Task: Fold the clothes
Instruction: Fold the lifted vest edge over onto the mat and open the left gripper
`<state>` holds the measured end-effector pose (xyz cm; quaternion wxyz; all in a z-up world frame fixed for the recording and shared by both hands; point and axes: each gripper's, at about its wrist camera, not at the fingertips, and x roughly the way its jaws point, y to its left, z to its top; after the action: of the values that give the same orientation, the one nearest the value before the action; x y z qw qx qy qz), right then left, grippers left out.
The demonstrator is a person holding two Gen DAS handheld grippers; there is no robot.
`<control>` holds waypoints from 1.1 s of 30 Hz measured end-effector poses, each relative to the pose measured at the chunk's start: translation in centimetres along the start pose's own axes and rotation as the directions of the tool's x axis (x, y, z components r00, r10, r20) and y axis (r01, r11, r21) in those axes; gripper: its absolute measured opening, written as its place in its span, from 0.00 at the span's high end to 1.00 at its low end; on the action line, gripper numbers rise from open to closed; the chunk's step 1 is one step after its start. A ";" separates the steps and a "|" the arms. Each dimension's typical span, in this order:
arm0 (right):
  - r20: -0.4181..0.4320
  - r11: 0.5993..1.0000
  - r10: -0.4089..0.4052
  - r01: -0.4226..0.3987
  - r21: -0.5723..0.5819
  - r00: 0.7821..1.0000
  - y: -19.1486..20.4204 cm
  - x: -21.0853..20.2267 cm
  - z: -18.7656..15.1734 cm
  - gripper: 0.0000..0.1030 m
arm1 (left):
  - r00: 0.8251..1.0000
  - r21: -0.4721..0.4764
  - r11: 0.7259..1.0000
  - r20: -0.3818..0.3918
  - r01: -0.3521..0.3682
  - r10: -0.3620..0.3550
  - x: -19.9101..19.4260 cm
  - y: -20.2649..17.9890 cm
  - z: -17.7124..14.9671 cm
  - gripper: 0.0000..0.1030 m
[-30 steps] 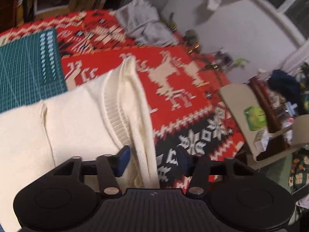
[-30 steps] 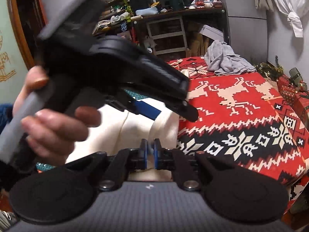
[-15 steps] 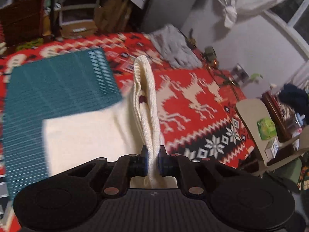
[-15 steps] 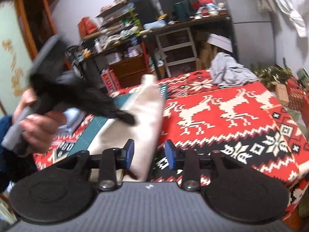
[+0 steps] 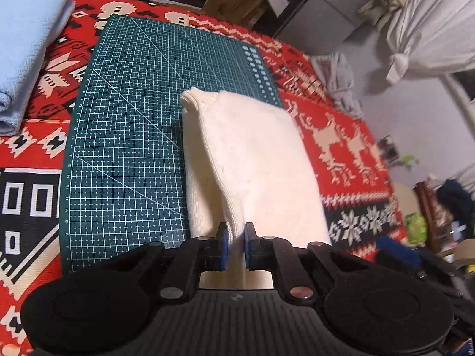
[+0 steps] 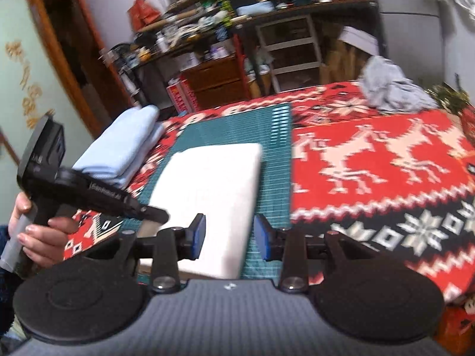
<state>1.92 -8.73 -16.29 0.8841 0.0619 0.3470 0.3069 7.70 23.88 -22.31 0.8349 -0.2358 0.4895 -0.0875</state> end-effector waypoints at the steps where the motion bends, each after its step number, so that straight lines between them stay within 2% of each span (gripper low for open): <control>1: -0.008 1.000 -0.001 0.001 -0.020 1.000 0.7 0.6 0.0 0.65 | 1.000 -0.003 1.000 0.005 0.009 -0.009 -0.1 0.2 0.0 0.90; 2: -0.020 0.999 -0.002 0.002 -0.032 1.000 1.2 1.3 0.0 0.70 | 1.000 -0.005 1.000 0.011 0.018 -0.018 -0.3 0.4 0.0 0.90; 3: -0.033 0.999 -0.004 0.002 -0.043 0.999 1.6 2.1 0.0 0.80 | 1.000 -0.007 1.000 0.016 0.027 -0.027 -0.4 0.7 0.1 0.90; 6: -0.066 0.997 -0.029 0.024 -0.072 0.997 2.6 3.9 -0.2 0.89 | 1.000 -0.020 0.999 0.018 0.025 -0.025 -0.4 1.5 -0.3 0.84; 8: -0.088 0.995 -0.048 0.040 -0.091 0.995 3.3 5.0 -0.4 0.89 | 0.999 -0.043 0.998 0.026 0.041 -0.040 -0.6 2.2 -0.8 0.81; 13: -0.103 0.990 -0.069 0.055 -0.129 0.992 4.3 6.1 -1.0 0.89 | 0.996 -0.100 0.992 0.048 0.079 -0.075 -1.1 3.8 -2.0 0.83; 17: -0.118 0.988 -0.066 0.049 -0.144 0.991 4.6 6.4 -1.1 0.89 | 0.992 -0.110 0.987 0.061 0.115 -0.108 -1.3 3.6 -2.5 0.84; 20: -0.128 0.987 -0.061 0.041 -0.153 0.990 4.9 6.7 -1.2 0.89 | 0.994 -0.082 0.992 0.066 0.097 -0.092 -1.0 2.9 -2.9 0.84; 23: -0.129 0.985 -0.060 0.039 -0.166 0.990 5.4 6.7 -1.2 0.89 | 0.996 -0.031 0.998 0.081 0.051 -0.049 -0.7 2.0 -3.1 0.91; 28: -0.128 0.982 -0.061 0.036 -0.188 0.990 6.3 6.6 -1.3 0.89 | 0.994 -0.057 0.997 0.091 0.060 -0.054 -1.7 2.9 -3.0 0.93; 32: -0.079 0.976 -0.093 0.075 -0.203 0.993 6.2 6.0 -0.1 0.88 | 0.989 -0.021 0.999 0.138 0.049 -0.046 -2.7 2.4 -1.9 0.89; 33: -0.066 0.975 -0.104 0.089 -0.203 0.992 6.0 6.0 0.5 0.88 | 0.988 -0.014 0.999 0.148 0.052 -0.049 -2.6 2.1 -1.5 0.77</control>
<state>2.66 -0.40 -17.45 0.8857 -0.0558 0.3507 0.2991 4.93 26.25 -21.86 0.8643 -0.2616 0.4208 -0.0865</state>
